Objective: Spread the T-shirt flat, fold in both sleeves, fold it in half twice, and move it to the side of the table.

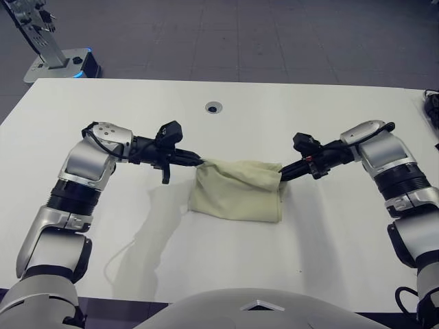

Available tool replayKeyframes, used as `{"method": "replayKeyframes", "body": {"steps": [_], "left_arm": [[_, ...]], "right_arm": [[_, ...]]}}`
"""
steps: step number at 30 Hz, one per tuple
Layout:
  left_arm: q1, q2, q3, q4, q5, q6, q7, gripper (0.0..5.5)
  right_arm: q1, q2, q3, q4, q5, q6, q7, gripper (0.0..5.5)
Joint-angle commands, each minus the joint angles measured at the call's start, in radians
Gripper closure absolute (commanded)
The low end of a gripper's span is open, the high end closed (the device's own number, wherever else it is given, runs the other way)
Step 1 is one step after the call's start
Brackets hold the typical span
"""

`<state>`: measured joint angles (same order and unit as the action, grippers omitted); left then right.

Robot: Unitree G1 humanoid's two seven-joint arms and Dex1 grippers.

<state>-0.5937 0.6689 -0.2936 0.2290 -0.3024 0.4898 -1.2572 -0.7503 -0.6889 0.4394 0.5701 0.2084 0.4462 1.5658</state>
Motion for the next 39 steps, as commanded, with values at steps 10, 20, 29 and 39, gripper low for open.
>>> {"method": "replayKeyframes", "body": {"steps": [10,20,29,39], "left_arm": [[-0.036,-0.087,0.241,0.034,0.017,0.003,0.319,3.07],[0.312,-0.027,0.232,-0.561,0.06,0.118,0.466,1.27],[0.485,-0.007,-0.052,-0.723,0.385,0.086,0.647,0.1],[0.49,-0.052,-0.148,-0.665,0.528,0.065,0.701,0.1]], "right_arm": [[0.156,0.159,-0.407,-0.027,0.126,0.132,-0.502,3.18],[0.383,0.081,-0.336,-0.559,-0.015,-0.15,-0.576,1.45],[0.324,0.061,-0.163,-0.527,-0.218,-0.517,-0.517,0.12],[0.29,0.082,-0.08,-0.4,-0.387,-0.728,-0.584,0.12]]}}
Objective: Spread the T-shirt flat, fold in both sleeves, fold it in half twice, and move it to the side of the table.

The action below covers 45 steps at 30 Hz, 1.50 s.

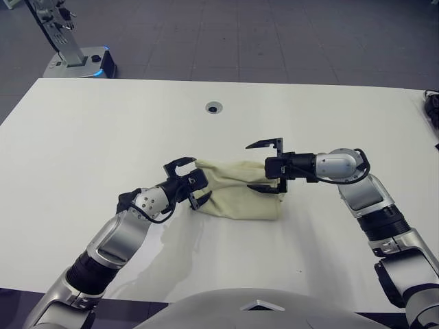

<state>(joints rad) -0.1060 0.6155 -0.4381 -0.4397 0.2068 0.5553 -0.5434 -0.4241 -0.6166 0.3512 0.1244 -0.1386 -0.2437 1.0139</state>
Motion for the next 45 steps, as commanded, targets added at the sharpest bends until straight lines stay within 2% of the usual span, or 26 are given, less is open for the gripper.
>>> {"method": "replayKeyframes", "body": {"steps": [1,11,17,20,26,28,31,34,39,45], "left_arm": [[0.005,0.003,0.0,0.0,0.021,-0.002,-0.016,0.1],[-0.065,0.035,0.062,-0.027,0.025,-0.007,-0.068,0.1],[-0.231,0.063,0.164,0.012,-0.012,-0.019,-0.128,0.1],[-0.293,0.063,0.179,0.044,-0.023,-0.034,-0.153,0.1],[-0.286,0.053,0.181,0.065,-0.029,-0.053,-0.165,0.1],[-0.279,0.045,0.187,0.067,-0.039,-0.049,-0.166,0.1],[-0.276,0.053,0.228,0.087,-0.053,-0.046,-0.151,0.1],[-0.303,0.046,0.279,0.127,-0.067,-0.041,-0.127,0.1],[-0.381,0.032,0.336,0.227,-0.085,-0.067,-0.099,0.1],[-0.407,0.027,0.316,0.27,-0.086,-0.107,-0.108,0.1]], "right_arm": [[-0.045,0.014,0.011,0.061,-0.053,-0.051,-0.044,0.12],[-0.13,0.056,-0.026,0.118,0.019,0.012,-0.038,0.12],[-0.2,0.07,-0.019,0.357,-0.064,-0.034,-0.135,0.12],[-0.2,0.075,-0.01,0.438,-0.101,-0.069,-0.181,0.12],[-0.199,0.095,-0.043,0.412,-0.063,-0.061,-0.192,0.12],[-0.209,0.111,-0.086,0.353,0.016,-0.013,-0.162,0.12],[-0.199,0.144,-0.142,0.175,0.248,0.189,-0.025,0.12],[-0.101,0.14,-0.1,0.029,0.394,0.372,0.117,0.12],[0.038,0.139,-0.01,-0.006,0.395,0.398,0.202,0.12],[0.029,0.184,0.025,0.104,0.336,0.327,0.207,0.12]]}}
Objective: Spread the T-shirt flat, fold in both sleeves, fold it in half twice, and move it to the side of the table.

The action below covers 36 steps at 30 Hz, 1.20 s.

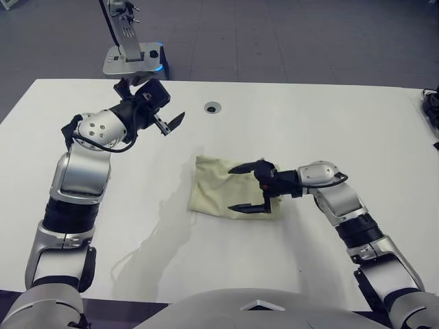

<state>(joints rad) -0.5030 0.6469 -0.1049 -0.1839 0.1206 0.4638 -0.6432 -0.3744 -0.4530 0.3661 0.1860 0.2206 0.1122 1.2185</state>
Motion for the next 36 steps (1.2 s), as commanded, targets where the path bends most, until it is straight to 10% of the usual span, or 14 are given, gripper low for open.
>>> {"method": "replayKeyframes", "body": {"steps": [1,19,27,36], "left_arm": [[-0.009,-0.006,-0.021,0.016,0.001,-0.018,-0.008,0.1],[-0.029,-0.053,0.056,-0.013,-0.044,0.05,0.065,0.1],[0.091,-0.14,0.125,-0.166,-0.054,0.18,0.194,0.1],[0.245,-0.358,0.235,-0.29,-0.07,0.349,0.416,0.1]], "right_arm": [[-0.027,0.027,0.01,0.055,-0.027,-0.036,0.004,0.12],[0.032,-0.04,-0.063,0.718,-0.199,-0.285,-0.206,0.12],[0.166,-0.14,-0.409,0.962,0.0,-0.231,-0.875,0.12],[0.234,-0.106,-0.49,0.832,0.035,-0.193,-0.986,0.12]]}}
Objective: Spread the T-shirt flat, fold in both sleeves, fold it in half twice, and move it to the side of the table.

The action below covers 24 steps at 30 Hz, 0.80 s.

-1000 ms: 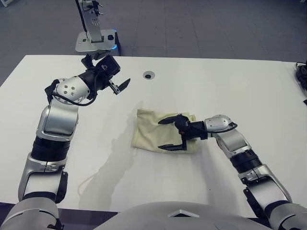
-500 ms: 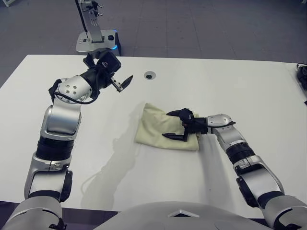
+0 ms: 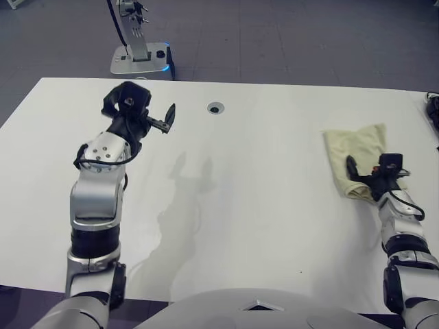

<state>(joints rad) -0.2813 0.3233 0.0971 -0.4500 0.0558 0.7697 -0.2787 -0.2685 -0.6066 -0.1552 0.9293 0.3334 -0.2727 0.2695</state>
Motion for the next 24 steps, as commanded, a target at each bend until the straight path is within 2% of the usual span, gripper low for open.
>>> {"method": "replayKeyframes", "body": {"steps": [1,3,6,9,12,15,18,24], "left_arm": [[0.021,-0.035,0.04,-0.021,-0.006,0.041,0.062,0.1],[0.011,-0.033,0.053,-0.016,-0.008,0.033,0.077,0.1],[0.007,-0.045,0.098,-0.043,-0.015,0.029,0.118,0.1],[-0.009,-0.08,0.114,-0.032,-0.028,0.021,0.155,0.1],[-0.005,-0.114,0.092,0.031,-0.048,-0.013,0.16,0.1],[0.005,-0.144,0.099,0.087,-0.082,-0.053,0.16,0.1],[0.006,-0.149,0.107,0.09,-0.099,-0.069,0.168,0.1],[0.003,-0.143,0.073,0.094,-0.096,-0.079,0.177,0.1]], "right_arm": [[0.108,0.026,0.02,0.062,-0.081,0.181,-0.064,0.12],[0.07,-0.025,-0.02,-0.129,-0.074,0.194,-0.123,0.12],[-0.089,-0.069,-0.057,-0.612,-0.062,0.363,-0.212,0.12],[-0.143,0.048,0.003,-0.922,-0.005,0.542,-0.27,0.12],[-0.039,0.208,0.089,-1.001,0.013,0.63,-0.312,0.12],[0.024,0.293,0.136,-1.063,-0.021,0.709,-0.367,0.12],[0.038,0.322,0.131,-1.123,-0.04,0.793,-0.378,0.12],[0.028,0.326,0.101,-1.142,-0.082,0.839,-0.36,0.12]]}}
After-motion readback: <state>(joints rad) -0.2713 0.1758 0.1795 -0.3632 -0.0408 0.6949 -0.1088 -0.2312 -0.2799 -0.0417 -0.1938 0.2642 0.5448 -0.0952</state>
